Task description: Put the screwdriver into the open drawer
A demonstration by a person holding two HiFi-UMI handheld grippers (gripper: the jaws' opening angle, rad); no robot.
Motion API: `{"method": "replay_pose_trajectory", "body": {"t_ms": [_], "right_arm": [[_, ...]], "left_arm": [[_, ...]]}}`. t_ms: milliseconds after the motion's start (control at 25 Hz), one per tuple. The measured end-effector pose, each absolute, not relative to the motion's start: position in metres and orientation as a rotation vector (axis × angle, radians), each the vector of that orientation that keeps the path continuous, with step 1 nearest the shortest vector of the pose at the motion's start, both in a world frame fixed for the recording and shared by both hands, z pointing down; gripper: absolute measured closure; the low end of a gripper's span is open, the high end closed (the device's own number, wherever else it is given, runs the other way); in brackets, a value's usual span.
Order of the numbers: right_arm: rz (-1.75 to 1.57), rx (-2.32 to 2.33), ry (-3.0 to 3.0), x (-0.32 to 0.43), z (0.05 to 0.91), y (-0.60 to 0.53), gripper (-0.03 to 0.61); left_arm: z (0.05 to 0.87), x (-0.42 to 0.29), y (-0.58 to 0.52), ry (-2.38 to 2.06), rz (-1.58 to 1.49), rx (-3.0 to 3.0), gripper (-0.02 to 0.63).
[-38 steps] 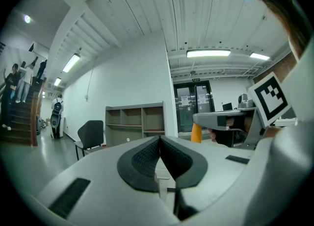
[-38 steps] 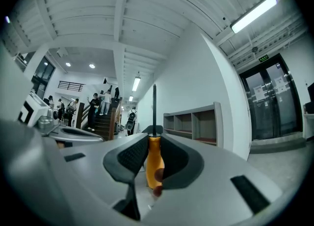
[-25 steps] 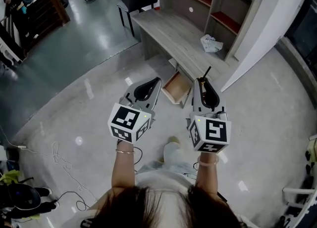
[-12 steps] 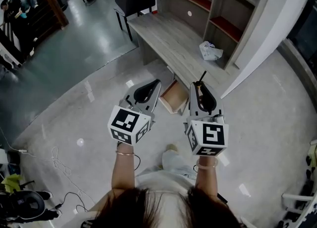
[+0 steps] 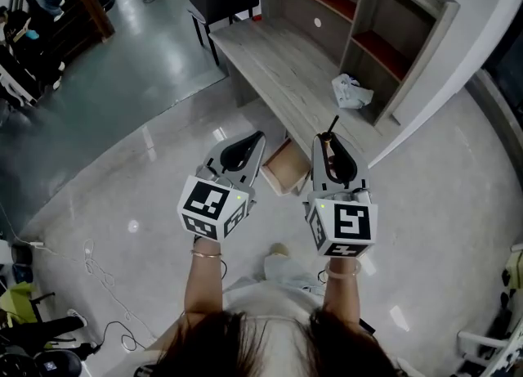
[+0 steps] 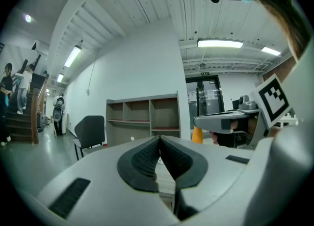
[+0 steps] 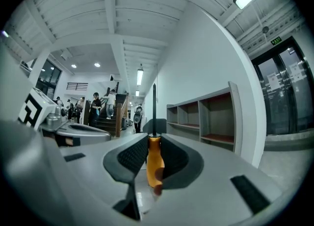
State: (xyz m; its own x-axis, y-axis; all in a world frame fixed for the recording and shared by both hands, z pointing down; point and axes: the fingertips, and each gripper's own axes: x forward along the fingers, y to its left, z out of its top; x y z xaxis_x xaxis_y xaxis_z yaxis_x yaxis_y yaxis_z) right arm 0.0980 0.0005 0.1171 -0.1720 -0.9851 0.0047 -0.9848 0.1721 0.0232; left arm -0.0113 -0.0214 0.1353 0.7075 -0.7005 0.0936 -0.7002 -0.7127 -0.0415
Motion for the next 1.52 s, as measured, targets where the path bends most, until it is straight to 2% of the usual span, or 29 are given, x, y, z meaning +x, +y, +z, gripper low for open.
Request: {"method": "replay_pose_trajectory", "body": {"t_ms": [360,1520], "right_arm": [[0.034,1.953,-2.432,0.108,0.134,-0.037,0.488],[0.144,1.843,-2.274,0.055,0.247,-0.16,0.488]], "left_arm": [[0.153,-0.012,-0.043,1.311,-0.188,-2.894,0.597],[0.244,-0.073,-0.179,1.424,-0.254,-3.015,0.597]]}}
